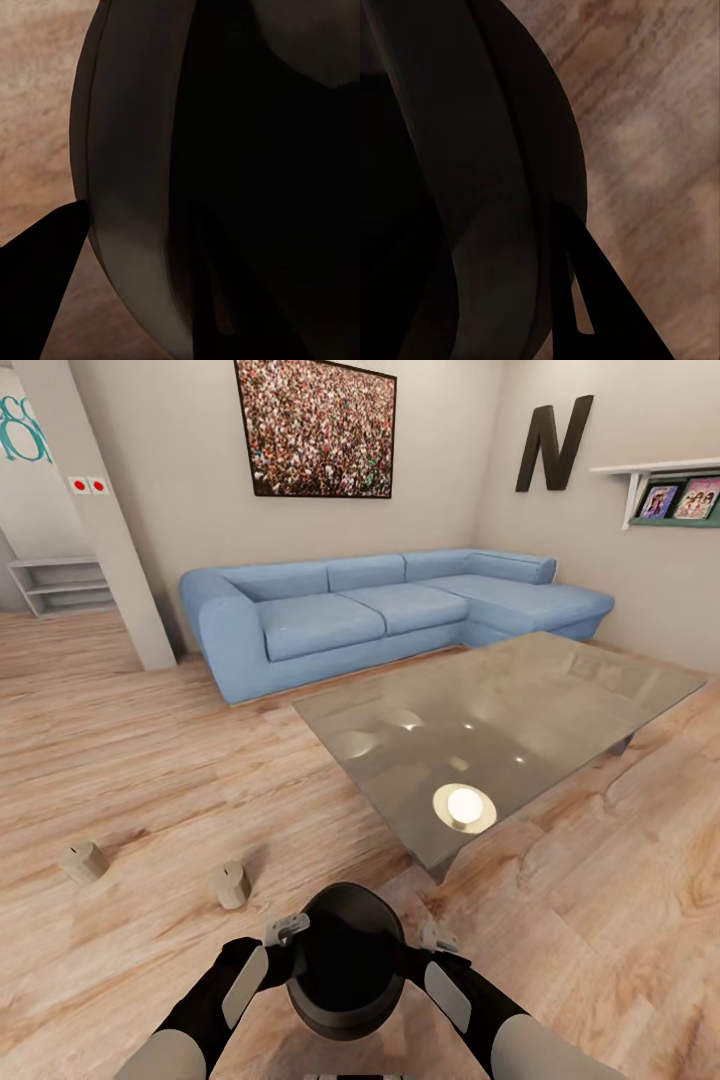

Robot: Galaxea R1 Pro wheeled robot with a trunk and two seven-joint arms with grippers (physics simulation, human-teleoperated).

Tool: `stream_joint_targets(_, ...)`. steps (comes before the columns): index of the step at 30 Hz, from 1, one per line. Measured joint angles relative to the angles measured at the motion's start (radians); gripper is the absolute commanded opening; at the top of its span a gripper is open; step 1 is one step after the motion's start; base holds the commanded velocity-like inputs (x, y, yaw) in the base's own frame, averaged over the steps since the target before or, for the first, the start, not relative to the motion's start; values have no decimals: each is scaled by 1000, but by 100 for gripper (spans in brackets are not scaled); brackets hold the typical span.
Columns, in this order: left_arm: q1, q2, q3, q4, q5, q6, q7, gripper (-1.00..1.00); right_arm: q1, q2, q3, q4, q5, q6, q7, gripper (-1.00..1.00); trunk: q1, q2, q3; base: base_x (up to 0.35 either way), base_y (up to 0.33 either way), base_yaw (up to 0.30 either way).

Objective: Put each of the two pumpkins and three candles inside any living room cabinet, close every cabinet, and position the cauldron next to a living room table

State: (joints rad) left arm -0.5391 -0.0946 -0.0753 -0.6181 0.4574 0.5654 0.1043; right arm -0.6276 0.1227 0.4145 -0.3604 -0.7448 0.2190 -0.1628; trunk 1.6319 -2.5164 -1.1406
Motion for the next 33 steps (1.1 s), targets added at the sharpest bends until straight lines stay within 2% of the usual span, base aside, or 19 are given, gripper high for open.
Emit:
stream_joint_targets(12, 0, 0, 0, 0, 0, 0, 0, -100, 0, 0, 0, 0, 0, 0, 0, -100, 0, 0, 0, 0, 0, 0)
stream_joint_targets(13, 0, 0, 0, 0, 0, 0, 0, -100, 0, 0, 0, 0, 0, 0, 0, 100, 0, 0, 0, 0, 0, 0)
stream_joint_targets(14, 0, 21, 3, 10, 38, -3, -20, -100, -1, -1, -22, -5, -15, -2, 54, 100, 0, 0, 0, 0, 0, 0)
stream_joint_targets(16, 0, 24, 4, 12, 20, -2, -38, -100, -1, -1, -22, -5, -17, -2, 56, 100, 0, 0, 0, 0, 0, 0)
stream_joint_targets(25, 0, 24, 4, 12, 20, -2, -39, -100, -1, -1, -22, -5, -17, -1, 56, 100, 0, 0, 0, 0, 0, 0)
stream_joint_targets(26, 0, 24, 4, 12, 20, -2, -39, 100, -1, -1, -22, -5, -17, -1, 56, 100, 0, 0, 0, 0, 0, 0)
stream_joint_targets(27, 1, 25, 4, 17, -14, -14, -6, 100, -1, -1, -22, -5, -17, -1, 56, 100, 0, 0, 0, 0, 0, 0)
stream_joint_targets(28, 1, 25, 4, 19, -23, -13, -2, 100, -1, -1, -22, -5, -17, -1, 56, 100, 0, 0, 0, 0, 0, 0)
stream_joint_targets(33, 1, 25, 4, 19, -23, -13, -2, 100, -1, -1, -22, -5, -18, -1, 56, 100, 0, 0, 0, 0, 0, 0)
